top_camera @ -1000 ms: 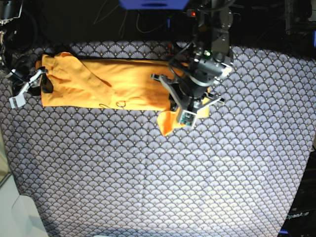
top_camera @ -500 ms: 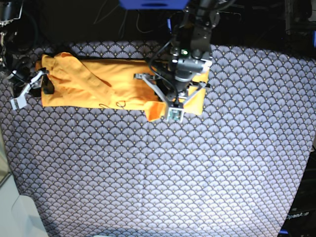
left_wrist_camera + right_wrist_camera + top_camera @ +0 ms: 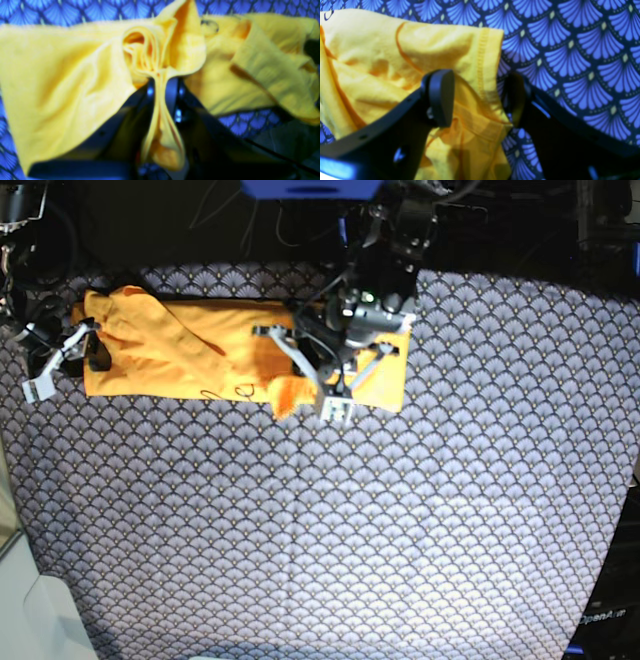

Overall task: Fold the T-shirt properly
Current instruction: 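Lift the strip end with the left gripper and fold it toward the right gripper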

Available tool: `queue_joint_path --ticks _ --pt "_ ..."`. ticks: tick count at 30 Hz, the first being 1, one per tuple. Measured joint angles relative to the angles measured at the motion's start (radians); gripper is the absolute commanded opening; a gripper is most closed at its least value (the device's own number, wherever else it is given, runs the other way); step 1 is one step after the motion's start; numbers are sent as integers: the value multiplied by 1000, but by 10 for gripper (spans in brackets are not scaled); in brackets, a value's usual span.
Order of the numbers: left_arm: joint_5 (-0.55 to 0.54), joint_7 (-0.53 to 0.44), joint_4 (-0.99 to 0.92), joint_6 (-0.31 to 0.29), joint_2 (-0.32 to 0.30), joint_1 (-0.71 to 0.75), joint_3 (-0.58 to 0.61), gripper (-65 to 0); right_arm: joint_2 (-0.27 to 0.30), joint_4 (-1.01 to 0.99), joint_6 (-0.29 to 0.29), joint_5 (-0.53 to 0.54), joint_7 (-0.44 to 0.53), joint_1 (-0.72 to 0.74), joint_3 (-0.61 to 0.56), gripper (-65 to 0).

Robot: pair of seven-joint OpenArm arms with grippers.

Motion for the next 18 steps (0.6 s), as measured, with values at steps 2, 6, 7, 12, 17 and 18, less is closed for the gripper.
queue_joint_path --ticks 2,6,7,12,17,18 --pt "0 -5 -2 0 1 -5 0 -650 0 0 0 0 0 0 0 -302" --pt "-3 5 -11 0 1 -1 0 -650 0 0 0 0 0 0 0 -302" --pt "-3 4 -10 0 2 -2 0 -650 0 0 0 0 0 0 0 -302" --pt "-3 2 -10 6 0 -2 58 -650 -1 0 0 0 0 0 0 -302" --pt "-3 4 -10 0 0 -12 71 -650 0 0 0 0 0 0 0 -302" --pt "-3 6 -10 0 0 -19 71 -650 0 0 0 0 0 0 0 -302"
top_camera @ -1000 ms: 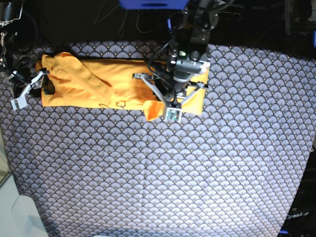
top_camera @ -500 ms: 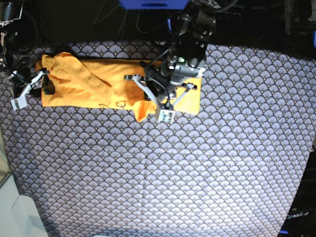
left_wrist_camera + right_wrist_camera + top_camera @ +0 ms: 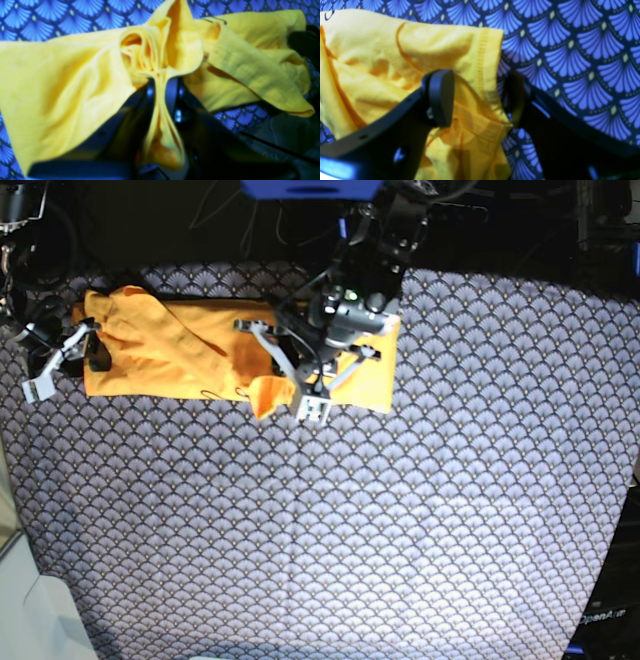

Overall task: Fold the T-shirt properly
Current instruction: 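Lift the strip end with the left gripper and fold it toward the right gripper, then lower the folded end onto the strip and open the left gripper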

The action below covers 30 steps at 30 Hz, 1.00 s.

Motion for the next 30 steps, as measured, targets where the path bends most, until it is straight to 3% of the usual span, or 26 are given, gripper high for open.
queue_joint_path --ticks 3,12,16,19,24,26,30 --pt "0 3 1 0 0 -2 0 -596 0 0 0 0 0 0 0 -302" --pt "0 6 6 0 0 1 1 -197 1 0 0 0 0 0 0 -302" --pt "-48 5 22 -3 0 1 1 -124 2 0 0 0 0 0 0 -302" --pt "-105 -2 23 -3 0 -2 -2 -124 2 0 0 0 0 0 0 -302" --pt "-105 -2 23 0 0 -2 -6 -139 2 0 0 0 0 0 0 -302" --pt "-105 -2 23 0 0 -2 -6 -218 2 0 0 0 0 0 0 -302" --pt "-120 -2 23 -4 2 -2 -39 -516 2 0 0 0 0 0 0 -302"
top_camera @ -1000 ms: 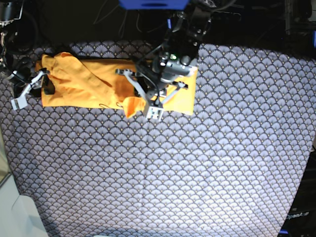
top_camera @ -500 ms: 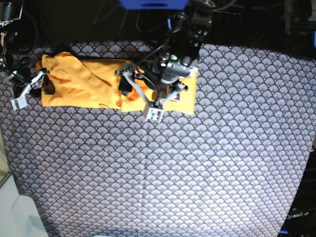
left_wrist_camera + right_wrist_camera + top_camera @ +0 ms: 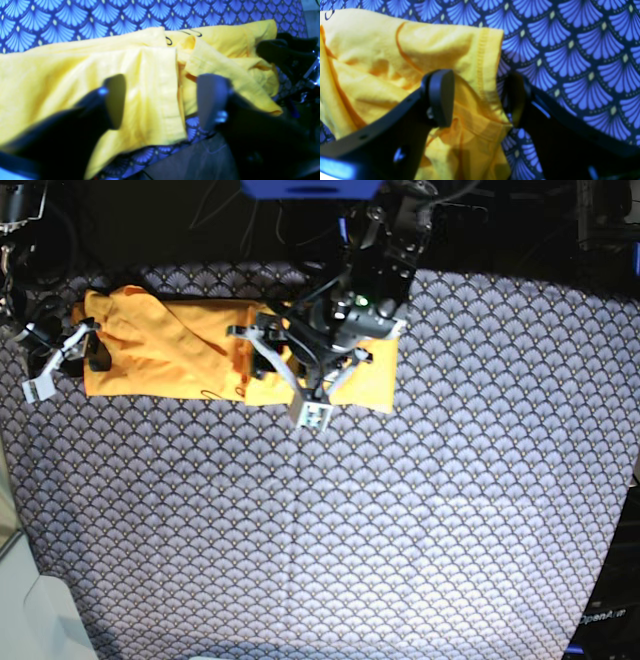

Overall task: Fold the T-shirt properly
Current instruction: 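Lower the folded end onto the strip and open the left gripper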

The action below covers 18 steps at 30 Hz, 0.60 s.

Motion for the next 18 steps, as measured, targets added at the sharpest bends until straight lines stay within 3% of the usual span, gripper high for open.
queue_joint_path --ticks 2,9,11,15,18 --pt "13 -1 1 1 -2 0 -20 -574 0 0 0 0 0 0 0 -302" --pt "3 0 77 0 0 3 -71 -598 0 0 0 0 0 0 0 -302" --pt "3 1 79 1 -2 3 -122 -650 0 0 0 0 0 0 0 -302" --pt "9 14 78 1 -16 10 -237 -650 1 0 0 0 0 0 0 -302" --pt "8 76 74 0 -51 23 -248 -650 1 0 0 0 0 0 0 -302"
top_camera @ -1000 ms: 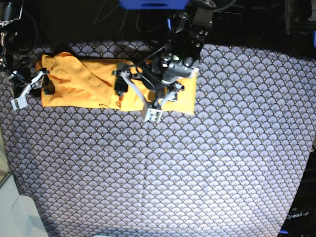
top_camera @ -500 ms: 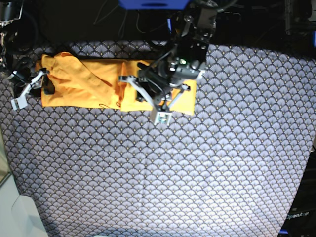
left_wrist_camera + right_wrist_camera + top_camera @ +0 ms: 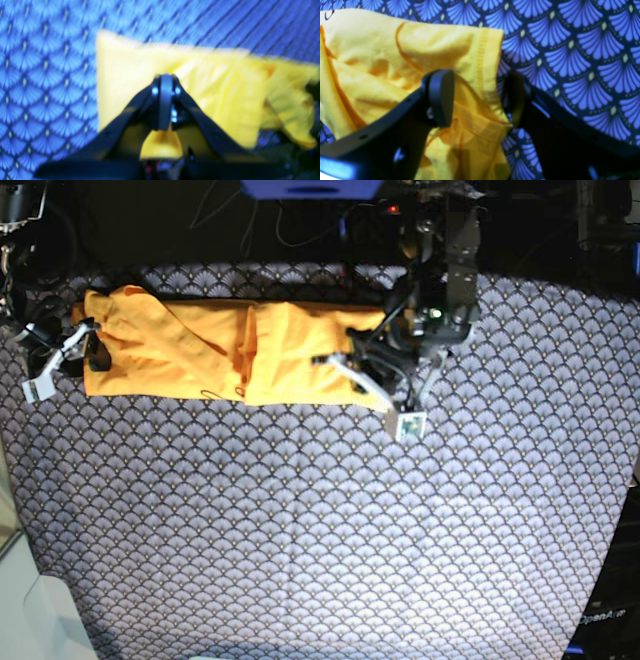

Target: Fold the T-shirt properly

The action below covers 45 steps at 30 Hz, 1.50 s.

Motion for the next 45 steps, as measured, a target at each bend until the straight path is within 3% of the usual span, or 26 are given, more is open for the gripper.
queue_joint_path --ticks 12,19,23,29,35,39,45 --pt "0 -16 -144 1 -43 -11 -6 -650 -2 108 -1 -39 -73 -25 1 -302" --pt "-3 -12 -197 0 -43 -34 -6 -650 2 111 0 -41 -87 -17 135 -299" --pt "-3 -12 -197 0 -43 -32 -6 -650 15 112 -1 -39 -151 -11 206 -299" --pt "-3 -12 -196 0 -43 -35 -6 -650 8 113 0 -38 -178 -13 226 -298" --pt "-3 -12 -196 0 -43 -42 -6 -650 11 112 0 205 -318 -19 222 -267" --pt "-3 -12 -193 0 -43 -43 -7 -650 50 112 0 365 -407 -14 223 -266" --pt "-3 -11 -193 0 -43 -43 -7 -650 58 108 0 544 -541 -22 260 -266"
